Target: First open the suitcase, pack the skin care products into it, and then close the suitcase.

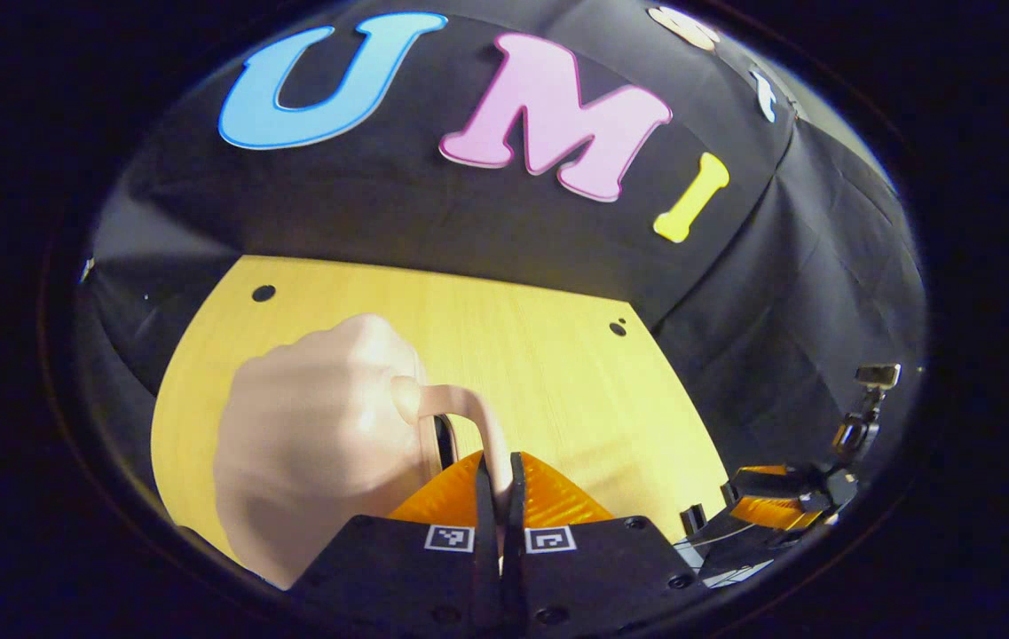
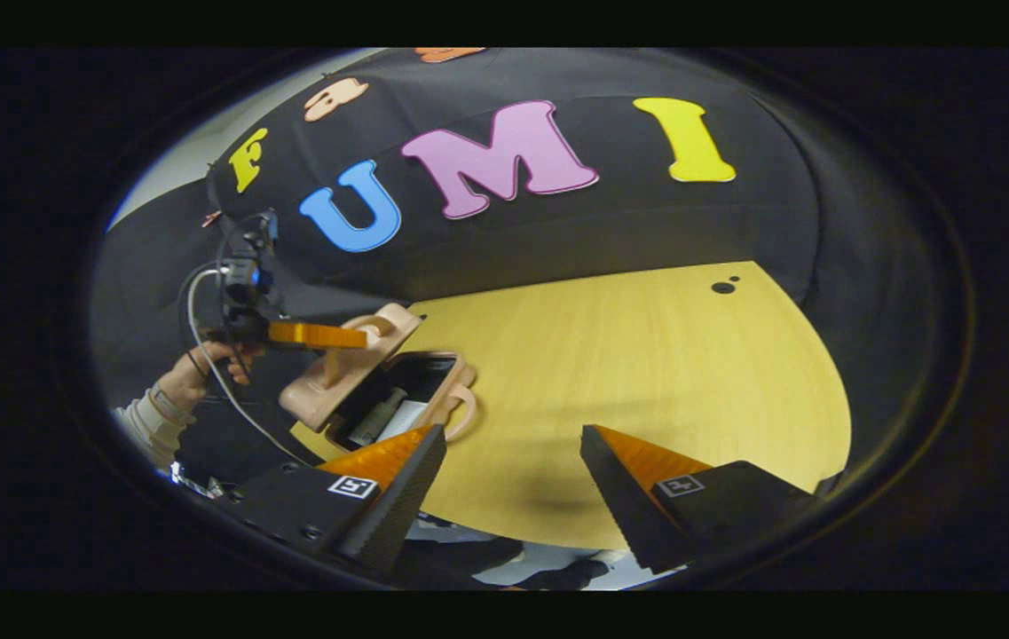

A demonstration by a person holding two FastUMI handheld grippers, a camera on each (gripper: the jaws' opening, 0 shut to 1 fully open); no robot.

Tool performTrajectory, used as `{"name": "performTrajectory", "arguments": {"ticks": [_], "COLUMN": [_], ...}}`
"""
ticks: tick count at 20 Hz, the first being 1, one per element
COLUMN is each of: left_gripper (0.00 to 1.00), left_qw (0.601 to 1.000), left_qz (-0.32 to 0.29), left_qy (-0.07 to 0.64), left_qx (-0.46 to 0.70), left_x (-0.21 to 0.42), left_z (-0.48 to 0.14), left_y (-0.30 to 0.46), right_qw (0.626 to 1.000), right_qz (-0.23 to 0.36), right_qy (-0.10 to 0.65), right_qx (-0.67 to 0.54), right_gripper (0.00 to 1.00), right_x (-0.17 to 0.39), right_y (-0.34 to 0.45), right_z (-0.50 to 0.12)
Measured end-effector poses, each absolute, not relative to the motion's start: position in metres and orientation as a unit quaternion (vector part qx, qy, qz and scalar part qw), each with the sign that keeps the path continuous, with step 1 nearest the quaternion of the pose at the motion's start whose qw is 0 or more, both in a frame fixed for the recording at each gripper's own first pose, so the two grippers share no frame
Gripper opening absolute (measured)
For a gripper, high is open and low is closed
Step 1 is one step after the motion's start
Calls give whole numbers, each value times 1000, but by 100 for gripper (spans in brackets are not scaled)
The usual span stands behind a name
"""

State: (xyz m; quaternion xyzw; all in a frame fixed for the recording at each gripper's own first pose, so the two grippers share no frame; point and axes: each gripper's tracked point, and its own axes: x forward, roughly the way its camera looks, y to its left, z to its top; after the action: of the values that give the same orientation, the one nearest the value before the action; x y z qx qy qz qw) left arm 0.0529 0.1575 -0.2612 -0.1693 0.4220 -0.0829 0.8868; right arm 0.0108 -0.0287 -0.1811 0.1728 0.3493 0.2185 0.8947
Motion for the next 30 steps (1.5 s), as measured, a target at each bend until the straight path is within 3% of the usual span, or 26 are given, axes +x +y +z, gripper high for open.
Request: {"name": "performTrajectory", "arguments": {"ticks": [4, 7, 9, 12, 13, 14, 15, 21, 24, 30], "left_gripper": [6, 7, 16, 58, 63, 91, 95, 97, 96, 96], "left_qw": [852, 862, 867, 892, 903, 915, 926, 978, 992, 997], "left_qz": [-62, -50, -21, 9, 11, 9, 6, -10, 16, 57], "left_qy": [490, 486, 482, 437, 415, 390, 365, 201, 118, 42], "left_qx": [-173, -136, -121, -114, -110, -103, -95, -47, -47, 0], "left_x": [48, 47, 48, 53, 54, 53, 51, 39, 30, -4], "left_z": [-334, -349, -351, -326, -309, -292, -272, -122, -50, 10], "left_y": [117, 107, 109, 112, 113, 112, 108, 97, 105, 136], "right_qw": [901, 899, 910, 919, 921, 924, 930, 969, 983, 991], "right_qz": [199, 193, 195, 222, 228, 232, 233, 189, 159, 128], "right_qy": [349, 363, 353, 323, 313, 301, 282, 152, 94, 28], "right_qx": [163, 151, 92, 49, 41, 34, 29, 50, 23, 40], "right_gripper": [97, 97, 97, 97, 97, 97, 97, 97, 97, 98], "right_x": [-9, -19, -13, 0, 4, 10, 17, 56, 70, 75], "right_y": [-87, -122, -145, -141, -136, -131, -124, -84, -77, -50], "right_z": [-188, -198, -202, -195, -192, -185, -175, -70, -25, 34]}}
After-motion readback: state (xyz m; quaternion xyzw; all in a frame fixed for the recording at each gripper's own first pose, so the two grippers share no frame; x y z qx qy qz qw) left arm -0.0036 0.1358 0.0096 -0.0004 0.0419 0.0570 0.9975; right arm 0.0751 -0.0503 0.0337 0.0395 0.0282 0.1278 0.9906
